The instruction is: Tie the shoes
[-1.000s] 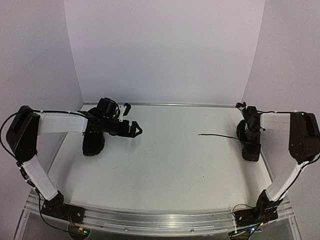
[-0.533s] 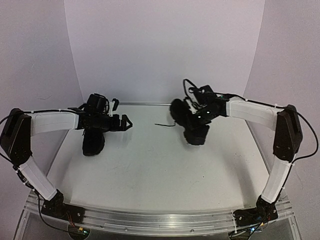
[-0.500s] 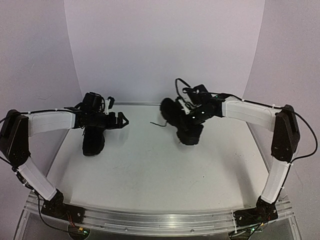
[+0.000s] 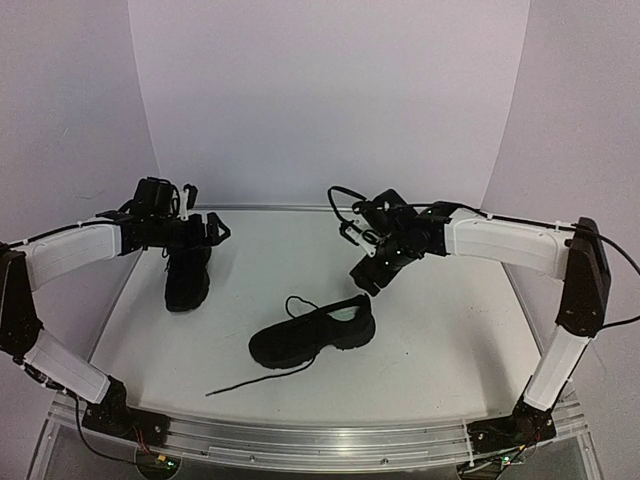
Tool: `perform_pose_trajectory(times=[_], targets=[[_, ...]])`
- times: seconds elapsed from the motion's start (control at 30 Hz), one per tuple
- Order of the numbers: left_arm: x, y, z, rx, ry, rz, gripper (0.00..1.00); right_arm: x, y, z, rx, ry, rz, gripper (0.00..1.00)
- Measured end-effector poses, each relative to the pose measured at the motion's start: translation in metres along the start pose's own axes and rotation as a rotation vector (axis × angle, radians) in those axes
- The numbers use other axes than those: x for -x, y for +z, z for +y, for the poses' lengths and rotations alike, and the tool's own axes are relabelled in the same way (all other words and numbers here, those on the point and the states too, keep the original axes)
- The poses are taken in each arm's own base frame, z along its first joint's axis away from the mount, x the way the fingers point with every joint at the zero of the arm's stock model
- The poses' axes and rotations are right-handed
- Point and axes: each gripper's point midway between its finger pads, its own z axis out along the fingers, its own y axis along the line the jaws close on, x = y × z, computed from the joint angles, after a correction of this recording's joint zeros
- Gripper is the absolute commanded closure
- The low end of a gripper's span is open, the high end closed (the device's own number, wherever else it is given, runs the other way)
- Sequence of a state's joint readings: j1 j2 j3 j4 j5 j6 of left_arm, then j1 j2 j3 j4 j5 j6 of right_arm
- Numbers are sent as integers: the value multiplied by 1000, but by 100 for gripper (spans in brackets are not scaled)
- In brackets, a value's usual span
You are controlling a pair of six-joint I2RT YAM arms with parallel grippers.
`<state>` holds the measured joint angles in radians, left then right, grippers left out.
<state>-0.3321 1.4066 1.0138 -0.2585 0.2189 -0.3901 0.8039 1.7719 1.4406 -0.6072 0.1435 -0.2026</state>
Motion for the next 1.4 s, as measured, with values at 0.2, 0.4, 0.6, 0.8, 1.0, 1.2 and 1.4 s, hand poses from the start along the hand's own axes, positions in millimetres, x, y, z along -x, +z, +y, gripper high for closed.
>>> perform_pose_trajectory(times=[0.2, 0.4, 0.6, 0.8, 1.0, 1.2, 1.4], targets=[[-39, 20, -22, -78, 92, 130, 3, -22, -39, 17, 182, 233, -68, 23], [-111, 44, -38, -75, 219, 348, 28, -76, -27, 58, 330, 407, 17, 30], [-173, 41, -42, -72, 305, 491, 35, -111, 13, 79, 349, 528, 138, 33], [-222, 29, -62, -125, 390, 591, 42, -91, 46, 75, 335, 560, 143, 32], [-247, 26, -102, -253, 440, 604, 44, -35, 70, 27, 318, 624, 22, 32], [-252, 37, -125, -344, 400, 561, 45, 12, 82, -19, 356, 659, -91, 33], [-249, 68, -152, -406, 357, 539, 44, 35, 101, -13, 462, 642, -119, 31]])
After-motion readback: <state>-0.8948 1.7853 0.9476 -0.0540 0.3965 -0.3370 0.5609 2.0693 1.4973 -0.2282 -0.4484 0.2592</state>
